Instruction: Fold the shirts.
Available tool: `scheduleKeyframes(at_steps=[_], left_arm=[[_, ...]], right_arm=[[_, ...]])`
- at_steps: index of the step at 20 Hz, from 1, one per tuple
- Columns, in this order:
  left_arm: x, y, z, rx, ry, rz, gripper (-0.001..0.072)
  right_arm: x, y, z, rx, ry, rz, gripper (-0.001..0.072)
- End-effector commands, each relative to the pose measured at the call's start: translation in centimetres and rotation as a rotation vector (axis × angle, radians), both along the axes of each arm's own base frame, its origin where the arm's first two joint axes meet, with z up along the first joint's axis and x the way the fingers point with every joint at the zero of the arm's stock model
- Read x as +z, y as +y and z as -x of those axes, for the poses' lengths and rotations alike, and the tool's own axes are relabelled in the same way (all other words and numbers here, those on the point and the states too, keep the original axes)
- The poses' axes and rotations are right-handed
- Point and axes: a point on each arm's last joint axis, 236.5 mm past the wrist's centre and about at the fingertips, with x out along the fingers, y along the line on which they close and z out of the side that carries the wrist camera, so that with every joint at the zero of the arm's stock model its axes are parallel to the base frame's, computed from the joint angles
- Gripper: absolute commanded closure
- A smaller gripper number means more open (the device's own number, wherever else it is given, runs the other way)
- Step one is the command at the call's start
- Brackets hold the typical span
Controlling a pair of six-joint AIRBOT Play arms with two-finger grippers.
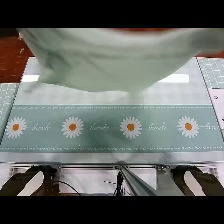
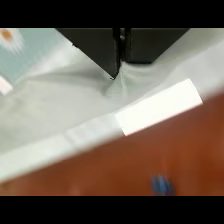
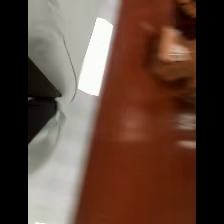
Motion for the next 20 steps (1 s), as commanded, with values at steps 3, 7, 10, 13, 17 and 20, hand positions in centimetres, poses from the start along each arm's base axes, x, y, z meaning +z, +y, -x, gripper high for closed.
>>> scheduleKeyframes(at_steps=[3,7,10,13,17,20], left_arm=[[17.0,2.3,16.0,0.249,-0.553,0.01,0.0686],[14.2,1.4,21.8,0.243,-0.427,0.026,0.0685],[10.4,0.4,23.9,0.212,-0.259,0.024,0.0686],[7.8,-1.0,25.0,0.154,-0.108,0.057,0.0686],[4.2,-1.2,24.6,0.133,0.074,0.027,0.0685],[-0.4,-0.6,23.2,0.127,0.282,-0.04,0.0686]], right_arm=[[15.4,0.0,12.7,-0.136,-0.438,-0.014,0.0686],[16.9,-0.5,17.7,-0.215,-0.448,-0.001,0.0687],[15.3,-0.7,19.8,-0.253,-0.372,0.08,0.0687],[11.7,-1.0,20.1,-0.264,-0.227,0.141,0.0686],[8.2,-2.6,18.7,-0.3,-0.062,0.179,0.0687],[3.2,-2.5,16.1,-0.238,0.188,0.193,0.0687]])
